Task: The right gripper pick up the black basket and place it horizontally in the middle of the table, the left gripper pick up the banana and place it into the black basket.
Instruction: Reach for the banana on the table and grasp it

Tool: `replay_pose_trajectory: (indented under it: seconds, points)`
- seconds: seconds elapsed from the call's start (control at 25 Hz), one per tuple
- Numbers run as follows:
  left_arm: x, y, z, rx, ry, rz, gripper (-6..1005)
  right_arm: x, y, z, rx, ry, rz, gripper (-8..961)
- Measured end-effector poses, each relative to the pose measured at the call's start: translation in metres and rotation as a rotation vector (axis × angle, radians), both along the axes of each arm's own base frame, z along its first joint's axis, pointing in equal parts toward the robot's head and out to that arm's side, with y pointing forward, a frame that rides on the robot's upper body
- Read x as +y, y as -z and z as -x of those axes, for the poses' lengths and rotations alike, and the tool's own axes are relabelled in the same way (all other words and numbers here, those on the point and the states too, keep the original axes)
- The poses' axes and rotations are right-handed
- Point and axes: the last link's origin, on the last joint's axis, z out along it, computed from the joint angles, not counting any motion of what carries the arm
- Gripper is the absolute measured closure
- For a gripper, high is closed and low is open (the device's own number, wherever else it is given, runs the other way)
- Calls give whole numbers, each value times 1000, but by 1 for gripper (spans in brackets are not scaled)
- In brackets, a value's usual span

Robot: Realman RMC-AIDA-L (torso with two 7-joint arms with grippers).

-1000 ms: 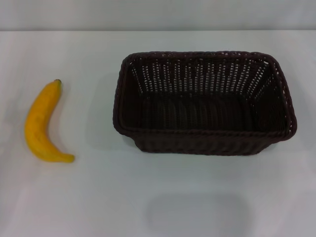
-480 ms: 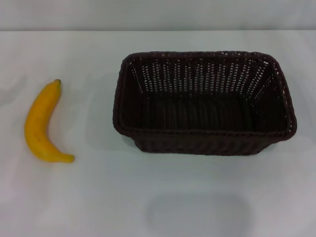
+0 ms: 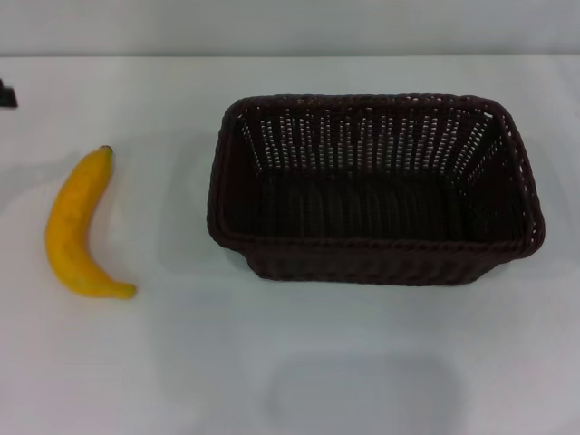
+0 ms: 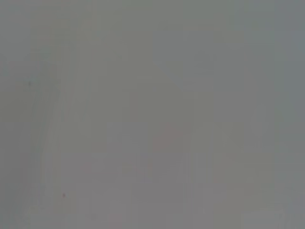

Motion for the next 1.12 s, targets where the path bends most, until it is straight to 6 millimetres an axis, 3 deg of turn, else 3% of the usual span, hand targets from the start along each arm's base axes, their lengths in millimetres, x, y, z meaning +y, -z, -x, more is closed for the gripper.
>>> replay_pose_trajectory:
  seconds: [0.12, 0.36, 0.52, 0.8, 1.12]
  points:
    - [5, -3, -9, 88, -66, 92, 104, 0, 0, -1, -5, 6, -7, 291]
    - [0, 3, -5, 226, -207, 238, 104, 9, 4, 6, 1, -12, -3, 291]
    - [10, 28, -10, 207, -202, 290, 105, 5, -1, 0, 5, 5, -22, 291]
    - [17, 71, -2, 156, -226, 345, 104, 3, 0, -5, 23, 26, -33, 291]
    - [17, 92, 5, 158, -256, 360, 105, 4, 0, -5, 24, 30, -35, 291]
